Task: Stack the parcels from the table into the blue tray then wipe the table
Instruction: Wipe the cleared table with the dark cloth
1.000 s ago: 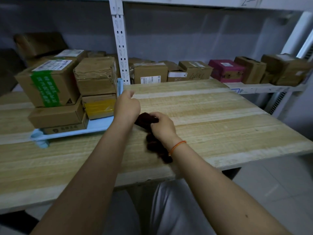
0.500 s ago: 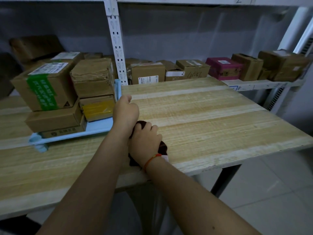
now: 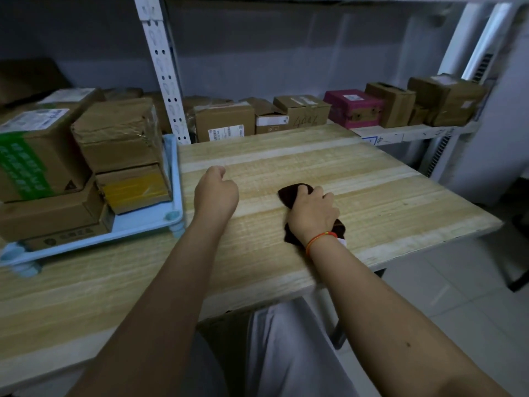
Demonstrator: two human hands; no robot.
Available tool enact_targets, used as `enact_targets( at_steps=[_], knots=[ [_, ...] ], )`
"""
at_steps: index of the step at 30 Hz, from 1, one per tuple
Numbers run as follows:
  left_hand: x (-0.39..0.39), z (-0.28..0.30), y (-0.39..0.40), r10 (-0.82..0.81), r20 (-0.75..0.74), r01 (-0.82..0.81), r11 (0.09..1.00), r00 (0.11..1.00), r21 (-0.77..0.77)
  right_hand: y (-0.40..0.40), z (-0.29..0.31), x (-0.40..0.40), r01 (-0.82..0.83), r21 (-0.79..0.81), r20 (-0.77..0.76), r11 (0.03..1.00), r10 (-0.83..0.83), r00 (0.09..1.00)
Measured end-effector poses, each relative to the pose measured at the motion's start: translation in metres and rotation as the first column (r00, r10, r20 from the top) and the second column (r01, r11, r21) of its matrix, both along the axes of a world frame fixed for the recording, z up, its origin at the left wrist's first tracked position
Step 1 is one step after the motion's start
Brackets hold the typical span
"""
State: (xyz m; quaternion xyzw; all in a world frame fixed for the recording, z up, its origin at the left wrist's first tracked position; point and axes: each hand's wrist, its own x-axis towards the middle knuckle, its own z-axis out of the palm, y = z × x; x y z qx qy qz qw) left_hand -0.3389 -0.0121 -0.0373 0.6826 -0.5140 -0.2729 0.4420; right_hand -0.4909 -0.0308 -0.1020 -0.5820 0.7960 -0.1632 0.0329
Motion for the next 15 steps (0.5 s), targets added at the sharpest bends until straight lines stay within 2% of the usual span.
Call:
enact_targets(
  at_steps=[3, 7, 9, 10, 11, 12, 13, 15],
  knots=[
    [-0.003, -0.003, -0.002, -0.009, 0.001, 0.009, 1.0, 1.0, 0.013, -0.007, 0.002, -0.029, 0.066, -0.022, 0.052, 0.998, -0.065, 0.997],
    [-0.012, -0.006, -0.01, -0.039, -0.015, 0.04, 0.999, 0.999, 0.027, -0.014, 0.013, -0.059, 0.146, -0.11, 0.198, 0.983, -0.122, 0.973],
    [-0.018, -0.007, -0.015, -0.064, -0.024, 0.065, 0.997, 0.998, 0.042, -0.023, 0.016, -0.066, 0.185, -0.175, 0.344, 0.967, -0.116, 0.932],
    [-0.022, -0.008, -0.019, -0.082, -0.029, 0.083, 0.995, 0.996, 0.055, -0.028, 0.019, -0.067, 0.195, -0.199, 0.469, 0.96, -0.082, 0.88],
    [-0.026, -0.008, -0.019, -0.1, -0.039, 0.103, 0.992, 0.994, 0.068, -0.03, 0.022, -0.064, 0.198, -0.213, 0.629, 0.957, -0.021, 0.777],
    [-0.029, -0.008, -0.021, -0.115, -0.077, 0.121, 0.99, 0.99, 0.079, -0.033, 0.026, -0.059, 0.194, -0.226, 0.787, 0.955, 0.061, 0.613],
    [-0.032, -0.008, -0.024, -0.13, -0.158, 0.146, 0.985, 0.979, 0.09, -0.033, 0.032, -0.051, 0.167, -0.208, 0.902, 0.964, 0.123, 0.413],
    [-0.037, -0.006, -0.024, -0.175, -0.359, 0.226, 0.968, 0.917, 0.106, -0.025, 0.04, -0.035, 0.04, -0.178, 0.983, 0.983, 0.176, 0.042]
  ],
)
